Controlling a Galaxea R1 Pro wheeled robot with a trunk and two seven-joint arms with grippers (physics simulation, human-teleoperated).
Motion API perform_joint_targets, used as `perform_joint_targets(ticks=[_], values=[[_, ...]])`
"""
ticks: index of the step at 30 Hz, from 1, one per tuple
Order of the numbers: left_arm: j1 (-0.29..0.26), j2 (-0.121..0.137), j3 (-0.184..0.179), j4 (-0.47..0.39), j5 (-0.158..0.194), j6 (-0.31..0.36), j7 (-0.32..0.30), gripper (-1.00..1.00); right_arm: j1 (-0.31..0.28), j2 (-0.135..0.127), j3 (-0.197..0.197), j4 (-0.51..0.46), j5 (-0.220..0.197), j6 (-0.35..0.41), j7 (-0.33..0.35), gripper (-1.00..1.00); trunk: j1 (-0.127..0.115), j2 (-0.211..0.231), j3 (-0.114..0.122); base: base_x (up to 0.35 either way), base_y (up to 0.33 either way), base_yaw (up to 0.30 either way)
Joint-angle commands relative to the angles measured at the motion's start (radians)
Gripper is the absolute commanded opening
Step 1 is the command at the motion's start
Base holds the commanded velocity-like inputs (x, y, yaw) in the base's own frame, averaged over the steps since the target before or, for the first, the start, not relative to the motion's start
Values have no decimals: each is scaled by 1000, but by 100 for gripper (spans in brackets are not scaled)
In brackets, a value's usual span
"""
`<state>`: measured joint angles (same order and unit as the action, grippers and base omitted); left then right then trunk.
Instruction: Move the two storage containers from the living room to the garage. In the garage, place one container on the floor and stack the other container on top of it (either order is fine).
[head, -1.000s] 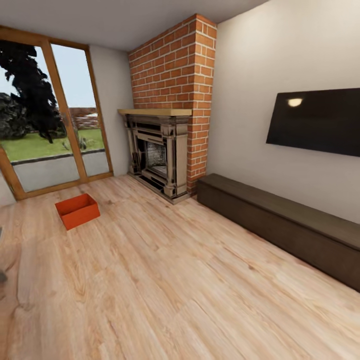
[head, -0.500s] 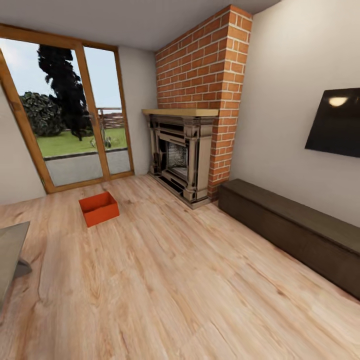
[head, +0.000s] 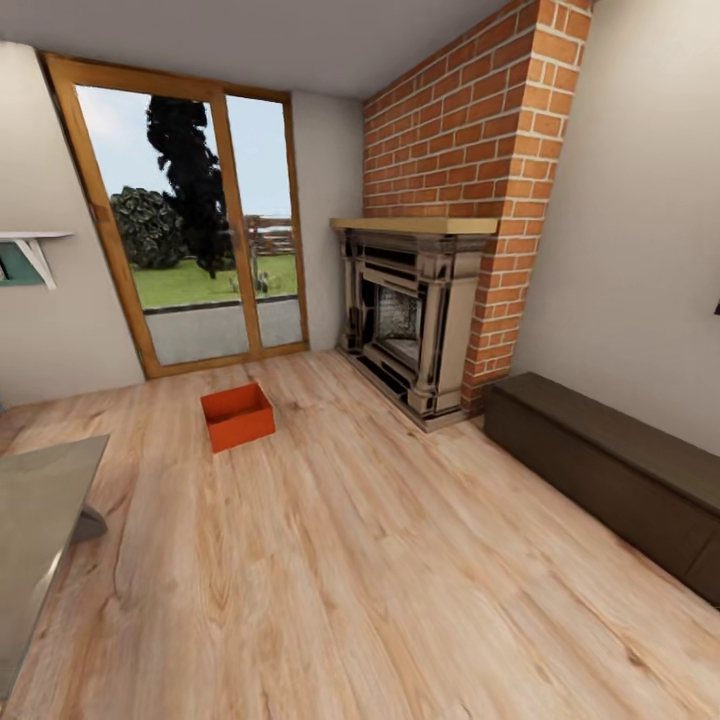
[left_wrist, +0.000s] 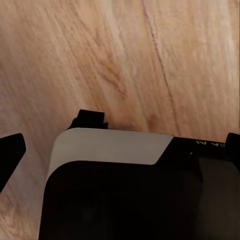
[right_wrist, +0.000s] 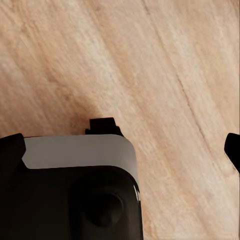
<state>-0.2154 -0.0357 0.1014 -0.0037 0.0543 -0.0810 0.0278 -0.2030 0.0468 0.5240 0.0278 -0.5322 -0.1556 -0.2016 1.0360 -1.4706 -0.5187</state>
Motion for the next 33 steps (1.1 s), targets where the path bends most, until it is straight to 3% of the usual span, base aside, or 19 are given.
perform_joint_targets(ticks=[1, 16, 33], values=[[-1, -1, 5, 1, 6, -3, 1, 100, -1, 1, 8, 3, -9, -5, -1, 100, 1, 0, -1, 325, 0, 269], [-1, -1, 5, 1, 6, -3, 1, 100, -1, 0, 9, 3, -9, -5, 0, 100, 1, 0, -1, 325, 0, 251], [-1, -1, 5, 1, 6, -3, 1, 100, -1, 1, 9, 3, -9, -5, 0, 100, 1, 0, -1, 325, 0, 13]])
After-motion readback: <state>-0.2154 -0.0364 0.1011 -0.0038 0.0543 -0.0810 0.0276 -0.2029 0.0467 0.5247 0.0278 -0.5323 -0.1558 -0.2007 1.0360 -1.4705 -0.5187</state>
